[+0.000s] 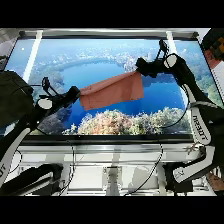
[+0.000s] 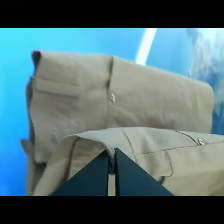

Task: Fold the clothes and pants, and hang the long-sleeved shirts on hangers.

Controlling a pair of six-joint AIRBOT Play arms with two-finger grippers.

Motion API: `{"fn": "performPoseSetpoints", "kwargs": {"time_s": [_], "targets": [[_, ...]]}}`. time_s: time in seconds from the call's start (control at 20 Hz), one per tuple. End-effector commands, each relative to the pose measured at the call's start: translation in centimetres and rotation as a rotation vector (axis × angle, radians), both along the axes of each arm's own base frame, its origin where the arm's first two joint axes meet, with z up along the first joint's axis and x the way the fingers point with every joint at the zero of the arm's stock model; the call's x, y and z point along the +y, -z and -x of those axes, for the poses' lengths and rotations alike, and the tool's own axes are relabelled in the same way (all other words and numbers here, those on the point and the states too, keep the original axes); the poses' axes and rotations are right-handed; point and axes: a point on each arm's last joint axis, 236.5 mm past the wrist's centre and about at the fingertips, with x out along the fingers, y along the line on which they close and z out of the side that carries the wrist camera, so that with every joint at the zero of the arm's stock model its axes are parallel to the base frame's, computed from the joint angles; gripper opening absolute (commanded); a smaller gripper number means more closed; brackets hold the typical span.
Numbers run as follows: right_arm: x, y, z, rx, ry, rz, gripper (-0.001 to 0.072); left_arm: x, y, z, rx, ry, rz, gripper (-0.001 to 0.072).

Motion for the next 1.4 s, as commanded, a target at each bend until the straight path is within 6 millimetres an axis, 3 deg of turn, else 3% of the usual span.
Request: {"fn": "performPoseSetpoints", "kwargs": {"time_s": [0.0,0.05,0.1,0.25,0.4,0.45,0.5,0.55,0.6,0.75,1.0,1.05,1.15,1.2,1.25,1.3,1.35], "targets": [[0.1,0.6,-2.7,-0.063,-0.006,0.022,0.0203,2.5,-0.4,-2.0,-0.069,-0.116,-0.036,0.0222],[0.2,0.8,-3.2,-0.072,-0.01,0.027,0.0261,3.2,-0.8,-2.5,-0.094,-0.144,-0.047,0.0421],[0.4,1.0,-3.4,-0.078,-0.024,0.036,0.0261,3.5,-1.1,-2.7,-0.106,-0.157,-0.051,0.0489],[0.6,1.0,-4.0,-0.093,-0.023,0.039,0.0262,3.8,-1.7,-3.1,-0.125,-0.169,-0.054,0.0489],[-0.2,-0.3,-4.2,-0.108,-0.04,0.082,0.026,3.9,-2.8,-3.5,-0.146,-0.173,-0.048,0.0486],[-1.0,-1.2,-4.4,-0.12,-0.043,0.106,0.0252,3.9,-3.8,-3.7,-0.167,-0.173,-0.042,0.0466],[-2.0,-2.0,-4.6,-0.126,-0.044,0.133,0.0076,3.9,-5.2,-3.8,-0.194,-0.173,-0.036,0.0378],[-3.1,-2.8,-4.5,-0.121,-0.044,0.149,0.0006,4.1,-7.0,-3.6,-0.23,-0.168,-0.037,0.0212],[-4.2,-3.6,-4.5,-0.111,-0.038,0.147,0.0005,4.3,-8.8,-3.3,-0.269,-0.158,-0.043,0.0034],[-6.9,-4.8,-2.9,-0.087,-0.147,0.133,0.0002,4.8,-14.3,-0.6,-0.382,-0.054,-0.139,0.0012],[-8.9,-6.3,1.0,-0.066,-0.291,-0.26,0.0001,2.7,-21.7,8.2,-0.51,0.194,-0.191,0.0011],[-9.7,-5.8,1.9,-0.044,-0.296,-0.322,0.0002,2.6,-23.1,9.5,-0.546,0.198,-0.191,0.0012],[-10.5,-2.8,3.6,0.067,-0.272,-0.372,0.0006,3.0,-25.5,10.8,-0.619,0.174,-0.203,0.0036],[-10.4,-1.1,4.2,0.11,-0.268,-0.36,0.0018,3.1,-26.1,11.1,-0.639,0.165,-0.206,0.014],[-10.2,0.9,4.7,0.154,-0.258,-0.322,0.0193,3.1,-26.3,11.2,-0.644,0.164,-0.206,0.0235],[-10.0,2.7,4.9,0.181,-0.257,-0.259,0.0455,3.1,-26.3,11.3,-0.645,0.164,-0.206,0.0256],[-9.7,4.2,5.2,0.21,-0.268,-0.19,0.0482,3.1,-26.3,11.3,-0.644,0.166,-0.203,0.0257]]}}
